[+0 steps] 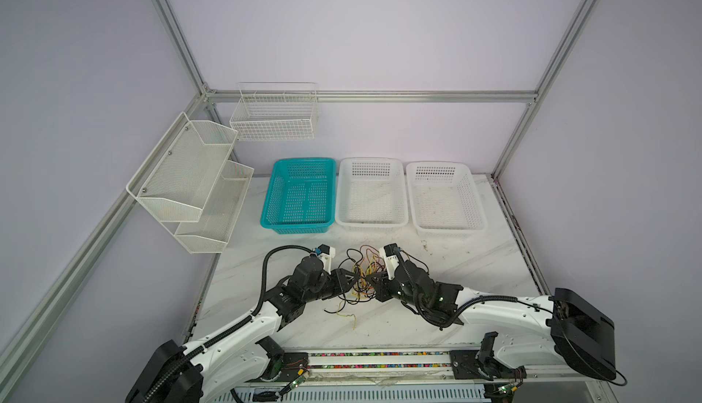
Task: Untangle the cables
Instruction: 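Close the left gripper on the wire bundle while the right gripper grasps wires beside it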
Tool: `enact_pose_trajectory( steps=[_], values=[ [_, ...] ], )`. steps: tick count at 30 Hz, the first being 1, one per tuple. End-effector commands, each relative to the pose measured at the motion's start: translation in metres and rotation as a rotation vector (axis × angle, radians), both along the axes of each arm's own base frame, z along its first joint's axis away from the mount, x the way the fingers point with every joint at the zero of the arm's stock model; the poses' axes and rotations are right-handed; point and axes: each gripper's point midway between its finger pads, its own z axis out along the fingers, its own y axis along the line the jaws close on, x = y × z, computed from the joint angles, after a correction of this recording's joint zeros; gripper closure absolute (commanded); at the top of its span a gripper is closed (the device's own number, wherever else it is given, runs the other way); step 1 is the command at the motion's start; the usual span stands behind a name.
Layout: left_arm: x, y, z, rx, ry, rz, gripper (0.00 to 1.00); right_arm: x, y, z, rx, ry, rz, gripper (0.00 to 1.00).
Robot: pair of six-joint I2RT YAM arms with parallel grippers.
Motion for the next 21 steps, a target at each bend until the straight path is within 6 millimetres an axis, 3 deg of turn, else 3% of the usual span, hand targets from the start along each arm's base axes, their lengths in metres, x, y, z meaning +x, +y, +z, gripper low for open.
enact_pose_trajectory(
  steps=[1, 6, 21],
  values=[
    [0.006, 0.005, -0.005, 0.016, -0.016, 0.038, 0.74, 0.002, 0.011, 0.03, 0.111, -0.04, 0.014, 1.0],
    [0.009, 0.008, -0.013, 0.038, -0.012, 0.053, 1.0, 0.003, 0.004, 0.023, 0.081, -0.029, -0.014, 1.0],
    [0.012, 0.035, -0.021, 0.172, -0.014, 0.145, 1.0, -0.002, -0.049, 0.018, 0.058, 0.027, -0.163, 0.98]
  ],
)
